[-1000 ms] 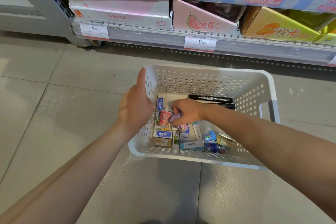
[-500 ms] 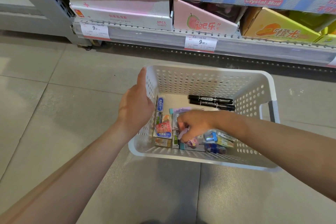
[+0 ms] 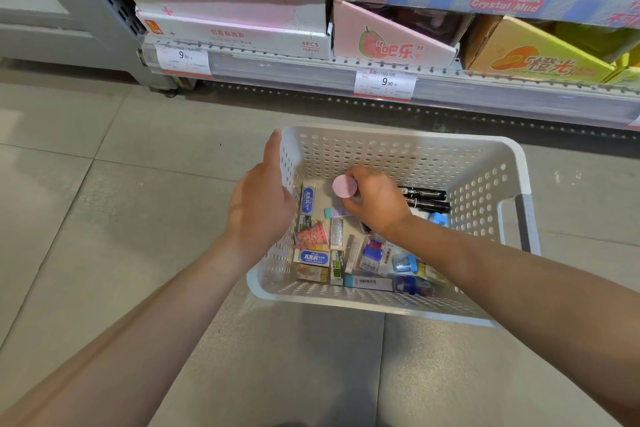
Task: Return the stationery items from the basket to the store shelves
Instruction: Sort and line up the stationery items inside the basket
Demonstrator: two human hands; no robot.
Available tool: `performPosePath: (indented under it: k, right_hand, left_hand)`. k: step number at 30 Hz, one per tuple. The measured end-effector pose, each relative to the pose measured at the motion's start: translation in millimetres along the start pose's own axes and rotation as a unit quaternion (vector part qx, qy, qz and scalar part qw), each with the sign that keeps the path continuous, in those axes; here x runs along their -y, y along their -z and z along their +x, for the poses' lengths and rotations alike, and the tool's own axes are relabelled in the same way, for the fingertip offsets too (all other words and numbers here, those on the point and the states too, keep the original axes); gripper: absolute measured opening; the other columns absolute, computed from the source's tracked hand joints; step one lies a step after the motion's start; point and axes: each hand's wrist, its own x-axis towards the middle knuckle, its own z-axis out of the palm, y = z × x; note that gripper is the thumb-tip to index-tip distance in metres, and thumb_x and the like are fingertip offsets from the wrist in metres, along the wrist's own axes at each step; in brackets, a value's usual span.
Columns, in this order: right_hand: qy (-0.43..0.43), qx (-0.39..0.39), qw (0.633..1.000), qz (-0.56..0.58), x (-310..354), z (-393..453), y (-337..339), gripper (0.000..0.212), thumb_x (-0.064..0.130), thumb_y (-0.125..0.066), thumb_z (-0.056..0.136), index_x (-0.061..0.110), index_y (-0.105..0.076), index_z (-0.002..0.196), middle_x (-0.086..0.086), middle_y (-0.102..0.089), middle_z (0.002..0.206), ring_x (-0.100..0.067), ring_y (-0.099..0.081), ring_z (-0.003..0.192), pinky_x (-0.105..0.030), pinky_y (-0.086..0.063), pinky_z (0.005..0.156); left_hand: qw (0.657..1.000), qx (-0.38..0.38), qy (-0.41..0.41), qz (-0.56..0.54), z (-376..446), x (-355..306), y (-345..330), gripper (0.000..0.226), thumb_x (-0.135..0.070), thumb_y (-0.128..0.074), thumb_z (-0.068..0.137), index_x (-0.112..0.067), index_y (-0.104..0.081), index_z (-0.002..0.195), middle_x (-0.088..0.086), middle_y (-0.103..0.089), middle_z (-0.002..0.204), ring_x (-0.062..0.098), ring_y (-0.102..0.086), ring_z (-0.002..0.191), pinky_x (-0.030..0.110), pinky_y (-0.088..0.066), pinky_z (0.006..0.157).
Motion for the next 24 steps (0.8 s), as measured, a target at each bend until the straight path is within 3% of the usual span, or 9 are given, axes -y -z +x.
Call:
performPosePath:
  k: [8,13,24]
  right_hand:
    - [-0.056,-0.039,0.997,-0.027,1.8,-1.8,-3.7,0.028,0.024,-0.061,0.088,0.007,-0.055,0.109,-0.013,-0.067,0.100,-0.030,-0.064,0.091,-0.032,-0.050,0.070]
    - [-0.117,-0.068,0.991,0.023,3.8,-5.7,-7.2,0.027,0.021,-0.063,0.086,0.007,-0.055,0.108,-0.014,-0.067,0.100,-0.031,-0.064,0.090,-0.035,-0.052,0.069]
    - [-0.175,-0.064,0.978,0.089,9.9,-10.9,-16.2,0.045,0.029,-0.069,0.083,0.008,-0.042,0.113,-0.013,-0.066,0.098,-0.031,-0.063,0.089,-0.037,-0.051,0.069]
  left_hand:
    - [1.000,0.004,-0.001,0.001,-0.9,-1.1,0.9,0.072,-0.001,-0.046,0.089,-0.017,-0.010,0.149,0.005,-0.049,0.077,0.015,-0.042,0.058,0.022,-0.025,0.043]
    - [1.000,0.007,-0.003,0.005,-1.3,-3.0,1.6,0.072,-0.002,-0.047,0.090,-0.016,-0.010,0.149,0.004,-0.050,0.083,0.012,-0.042,0.060,0.019,-0.024,0.044]
    - [1.000,0.013,-0.001,0.013,-1.4,-4.9,2.7,0.074,-0.002,-0.048,0.089,-0.017,-0.008,0.149,0.013,-0.062,0.094,0.013,-0.047,0.061,0.020,-0.027,0.044]
